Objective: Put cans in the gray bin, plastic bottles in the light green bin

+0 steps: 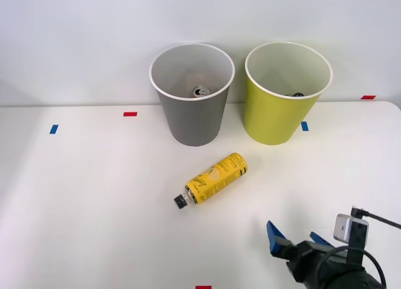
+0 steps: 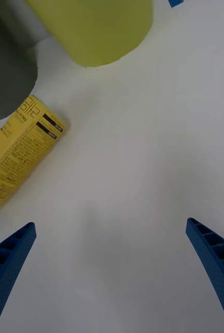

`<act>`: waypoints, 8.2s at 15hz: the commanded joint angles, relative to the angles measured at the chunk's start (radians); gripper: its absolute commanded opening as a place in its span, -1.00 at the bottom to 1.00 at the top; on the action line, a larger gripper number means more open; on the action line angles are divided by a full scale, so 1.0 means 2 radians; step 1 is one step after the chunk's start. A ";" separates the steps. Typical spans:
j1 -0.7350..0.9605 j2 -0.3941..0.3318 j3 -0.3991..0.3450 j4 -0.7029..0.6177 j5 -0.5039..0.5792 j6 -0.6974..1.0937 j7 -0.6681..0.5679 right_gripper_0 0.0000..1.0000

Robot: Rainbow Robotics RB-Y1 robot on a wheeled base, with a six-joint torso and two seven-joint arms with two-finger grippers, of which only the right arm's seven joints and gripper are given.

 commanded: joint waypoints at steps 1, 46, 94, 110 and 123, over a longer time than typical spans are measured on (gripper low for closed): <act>-0.110 0.002 -0.007 -0.021 -0.069 0.134 -0.158 1.00; -0.551 0.127 0.036 0.366 -0.055 0.368 -0.455 1.00; -0.544 0.200 -0.230 0.135 -0.319 0.104 0.466 -1.00; -0.695 0.185 -0.322 0.356 -0.224 -0.022 0.589 -1.00; -0.692 0.156 -0.322 0.411 -0.212 -0.074 0.591 -0.62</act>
